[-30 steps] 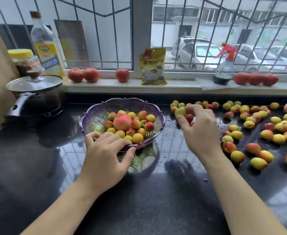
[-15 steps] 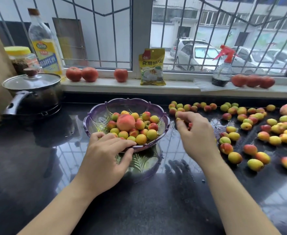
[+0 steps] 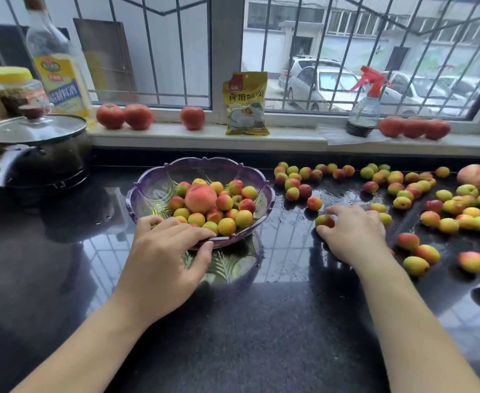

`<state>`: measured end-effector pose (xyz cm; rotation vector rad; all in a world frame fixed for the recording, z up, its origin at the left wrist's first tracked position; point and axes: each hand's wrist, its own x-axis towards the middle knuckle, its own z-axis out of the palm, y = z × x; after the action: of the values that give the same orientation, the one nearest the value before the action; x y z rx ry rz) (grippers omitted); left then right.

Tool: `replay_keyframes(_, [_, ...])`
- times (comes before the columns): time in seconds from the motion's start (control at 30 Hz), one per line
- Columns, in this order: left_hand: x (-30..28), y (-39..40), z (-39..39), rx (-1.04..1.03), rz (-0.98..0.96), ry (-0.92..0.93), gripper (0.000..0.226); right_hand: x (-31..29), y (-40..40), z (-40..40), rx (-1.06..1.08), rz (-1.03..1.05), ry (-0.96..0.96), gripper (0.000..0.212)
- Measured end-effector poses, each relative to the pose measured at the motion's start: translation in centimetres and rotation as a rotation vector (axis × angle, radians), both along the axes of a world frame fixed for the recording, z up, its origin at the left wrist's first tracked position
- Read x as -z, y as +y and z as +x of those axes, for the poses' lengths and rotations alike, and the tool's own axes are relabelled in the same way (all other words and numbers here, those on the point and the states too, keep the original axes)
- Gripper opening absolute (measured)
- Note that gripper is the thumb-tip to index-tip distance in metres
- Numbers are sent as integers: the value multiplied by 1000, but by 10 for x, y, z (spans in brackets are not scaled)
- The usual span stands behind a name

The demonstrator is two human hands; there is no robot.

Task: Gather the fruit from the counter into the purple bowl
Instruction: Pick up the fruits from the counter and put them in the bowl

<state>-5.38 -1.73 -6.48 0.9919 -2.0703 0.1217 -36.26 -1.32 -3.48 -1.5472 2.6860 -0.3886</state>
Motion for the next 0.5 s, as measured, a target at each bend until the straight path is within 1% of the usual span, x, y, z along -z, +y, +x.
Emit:
replay_keyframes(0.1, [0,0,0,-2,10,-10,25,9,-7,3,-6,21,75,38])
replay_keyframes(0.2, [-2,1,0,-1,33,-8,26,12,-14,4,-11,60,94,38])
replay_keyframes(0.27, [-3,2,0,1,39,12,27,11,-16,6,-3,47,104,32])
replay_keyframes(0.33, [-5,3,0,-13,31,68,29,13,-17,7,-13,-26,123,25])
replay_keyframes(0.4, [-7,1,1,-91,-3,148,31,13,-16,8,-44,-157,87,29])
replay_keyframes(0.47, [-8,-7,6,-235,5,241,29,9,-13,12,-101,-343,-73,37])
replay_keyframes(0.5, [-6,-14,11,-298,53,297,28,7,-10,15,-148,-434,-149,37])
